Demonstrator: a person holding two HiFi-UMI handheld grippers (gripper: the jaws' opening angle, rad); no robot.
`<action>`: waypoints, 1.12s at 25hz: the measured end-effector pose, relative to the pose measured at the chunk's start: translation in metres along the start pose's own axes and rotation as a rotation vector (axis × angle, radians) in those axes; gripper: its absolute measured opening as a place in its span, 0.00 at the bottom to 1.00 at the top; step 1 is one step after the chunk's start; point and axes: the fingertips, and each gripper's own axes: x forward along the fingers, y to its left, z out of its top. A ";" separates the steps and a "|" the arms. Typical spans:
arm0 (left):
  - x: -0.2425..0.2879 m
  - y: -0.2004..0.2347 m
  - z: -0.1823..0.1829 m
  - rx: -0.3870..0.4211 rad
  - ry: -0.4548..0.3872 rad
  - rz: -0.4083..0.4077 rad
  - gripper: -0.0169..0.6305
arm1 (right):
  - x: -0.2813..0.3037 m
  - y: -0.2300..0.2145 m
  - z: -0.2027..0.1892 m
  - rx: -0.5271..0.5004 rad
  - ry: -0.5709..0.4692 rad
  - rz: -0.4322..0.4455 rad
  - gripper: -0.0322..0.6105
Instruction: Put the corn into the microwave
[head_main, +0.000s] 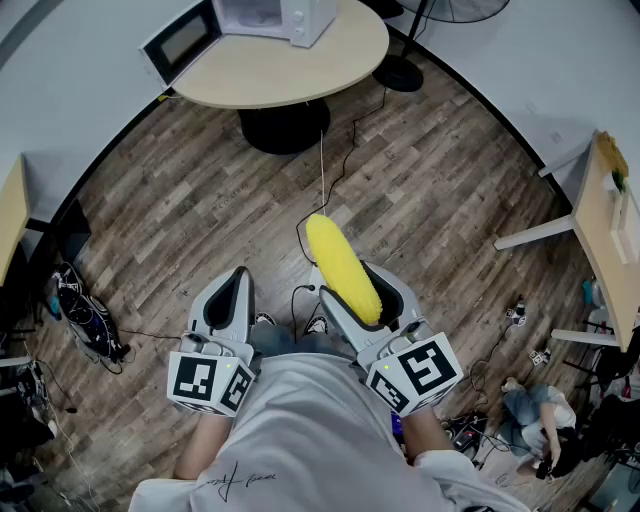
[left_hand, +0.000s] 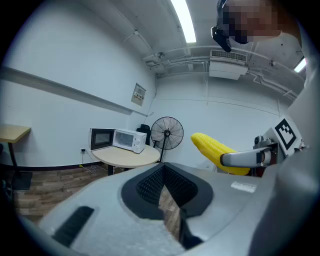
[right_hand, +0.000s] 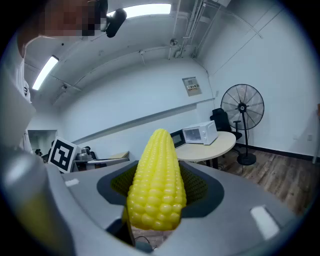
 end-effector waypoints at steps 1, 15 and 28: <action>0.000 -0.002 -0.001 0.000 -0.002 0.002 0.02 | -0.002 -0.002 0.000 -0.005 -0.002 -0.003 0.45; 0.023 0.020 0.007 -0.008 -0.015 0.040 0.03 | 0.014 -0.029 0.006 0.030 -0.008 -0.008 0.45; 0.082 0.102 0.048 -0.018 -0.053 0.043 0.03 | 0.119 -0.034 0.040 0.013 0.043 0.037 0.45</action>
